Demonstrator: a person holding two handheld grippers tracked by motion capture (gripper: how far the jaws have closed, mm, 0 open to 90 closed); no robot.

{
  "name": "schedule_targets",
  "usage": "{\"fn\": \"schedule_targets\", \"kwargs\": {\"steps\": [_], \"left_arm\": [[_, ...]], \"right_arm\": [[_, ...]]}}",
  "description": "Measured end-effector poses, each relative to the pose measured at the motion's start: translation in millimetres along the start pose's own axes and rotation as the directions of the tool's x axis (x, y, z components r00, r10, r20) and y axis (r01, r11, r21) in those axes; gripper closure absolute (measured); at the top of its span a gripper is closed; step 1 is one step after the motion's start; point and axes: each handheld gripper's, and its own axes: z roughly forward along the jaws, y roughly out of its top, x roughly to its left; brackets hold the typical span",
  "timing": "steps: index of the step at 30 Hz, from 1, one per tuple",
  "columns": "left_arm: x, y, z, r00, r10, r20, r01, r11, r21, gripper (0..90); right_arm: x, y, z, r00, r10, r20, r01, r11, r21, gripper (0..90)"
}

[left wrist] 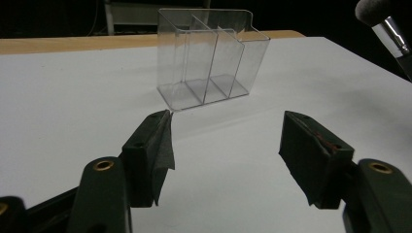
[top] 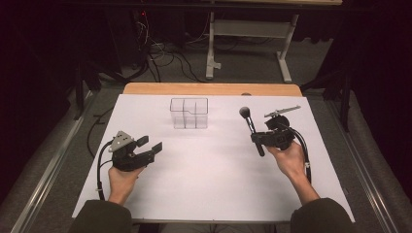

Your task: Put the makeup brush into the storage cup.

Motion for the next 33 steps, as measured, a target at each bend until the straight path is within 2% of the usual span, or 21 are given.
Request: {"fn": "schedule_targets", "kwargs": {"steps": [4, 11, 16, 20, 28, 33], "left_arm": [[-0.5, -0.4, 3.8, 0.9999, 0.011, -0.005, -0.011, 0.9997, 0.020, 36.6], [-1.2, 1.6, 6.8, 1.0000, 0.008, -0.001, -0.008, 0.9998, 0.017, 36.6], [-4.5, 1.8, 7.3, 0.9994, 0.034, 0.005, -0.034, 0.9991, 0.024, 36.6], [-8.1, 4.5, 7.1, 0.9991, 0.043, 0.006, -0.043, 0.9990, 0.007, 36.6], [-17.9, 6.2, 9.3, 0.9962, 0.073, 0.048, -0.074, 0.9970, 0.024, 36.5], [-20.5, 7.1, 12.3, 0.9951, 0.073, 0.067, -0.075, 0.9967, 0.032, 36.4]], "right_arm": [[7.9, -6.1, -4.3, 0.9994, -0.027, -0.021, 0.026, 0.999, -0.028, 76.8], [19.9, -13.0, -2.3, 0.9977, -0.053, -0.043, 0.051, 0.998, -0.047, 76.8], [23.9, -18.0, -2.0, 0.9967, -0.058, -0.056, 0.055, 0.997, -0.056, 76.8], [28.8, -22.3, -1.3, 0.9939, -0.079, -0.076, 0.074, 0.995, -0.070, 76.8], [36.2, -32.4, -1.7, 0.9894, -0.111, -0.093, 0.102, 0.990, -0.100, 76.7], [37.6, -33.9, -1.1, 0.9899, -0.101, -0.099, 0.089, 0.989, -0.121, 76.8]]}}
